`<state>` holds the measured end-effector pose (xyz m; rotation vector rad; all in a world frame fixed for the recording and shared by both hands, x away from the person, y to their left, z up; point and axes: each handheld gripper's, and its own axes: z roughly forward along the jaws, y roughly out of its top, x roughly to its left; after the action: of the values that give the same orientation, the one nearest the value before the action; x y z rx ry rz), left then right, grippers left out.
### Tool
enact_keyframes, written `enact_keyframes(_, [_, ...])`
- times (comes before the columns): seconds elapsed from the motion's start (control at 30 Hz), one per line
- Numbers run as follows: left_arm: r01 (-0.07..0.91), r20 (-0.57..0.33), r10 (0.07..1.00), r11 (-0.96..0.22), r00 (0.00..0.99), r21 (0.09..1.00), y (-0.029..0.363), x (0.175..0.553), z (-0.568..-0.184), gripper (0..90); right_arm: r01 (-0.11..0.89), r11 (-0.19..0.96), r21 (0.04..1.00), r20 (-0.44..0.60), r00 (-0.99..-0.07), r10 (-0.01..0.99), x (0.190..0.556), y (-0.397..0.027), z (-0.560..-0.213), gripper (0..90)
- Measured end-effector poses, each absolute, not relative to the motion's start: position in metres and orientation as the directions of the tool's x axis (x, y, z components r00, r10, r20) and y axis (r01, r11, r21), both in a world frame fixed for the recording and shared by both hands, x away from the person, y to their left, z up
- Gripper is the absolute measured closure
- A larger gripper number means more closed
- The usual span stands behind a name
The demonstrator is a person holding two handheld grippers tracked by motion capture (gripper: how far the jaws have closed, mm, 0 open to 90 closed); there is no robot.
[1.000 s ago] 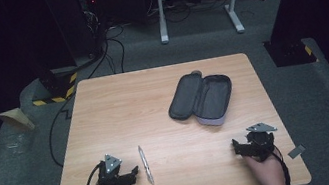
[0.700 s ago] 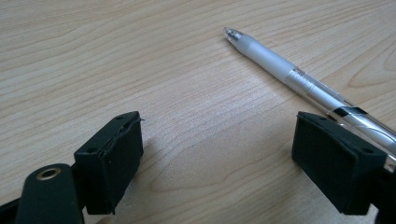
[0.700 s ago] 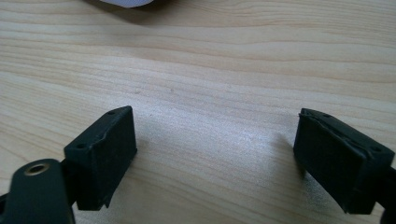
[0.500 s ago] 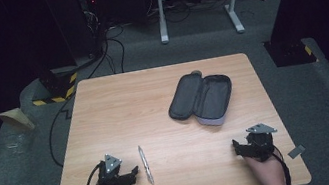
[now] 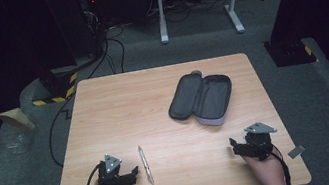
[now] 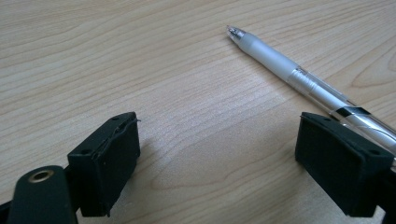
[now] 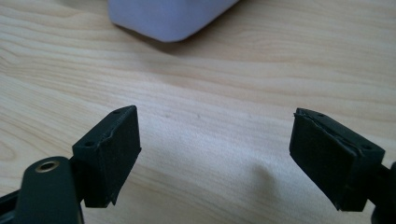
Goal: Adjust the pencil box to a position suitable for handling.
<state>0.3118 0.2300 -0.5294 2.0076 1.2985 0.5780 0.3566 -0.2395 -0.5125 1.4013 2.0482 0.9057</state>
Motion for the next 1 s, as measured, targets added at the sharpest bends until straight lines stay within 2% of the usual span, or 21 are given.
enact_keyframes(0.23, [0.620,0.010,0.915,-0.282,0.404,0.732,0.229,0.312,-0.529,12.6,0.582,0.252,0.774,-0.025,-0.369,0.929,0.361,-0.236,-0.503,16.7])
enact_keyframes(0.6, [0.634,0.008,0.904,-0.305,0.427,0.711,0.225,0.315,-0.531,0.1,0.562,0.246,0.790,-0.006,-0.394,0.919,0.372,-0.230,-0.489,17.5])
enact_keyframes(1.0, [0.637,0.006,0.908,-0.299,0.420,0.711,0.224,0.312,-0.531,0.3,0.521,0.241,0.819,0.029,-0.457,0.889,0.389,-0.216,-0.474,20.0])
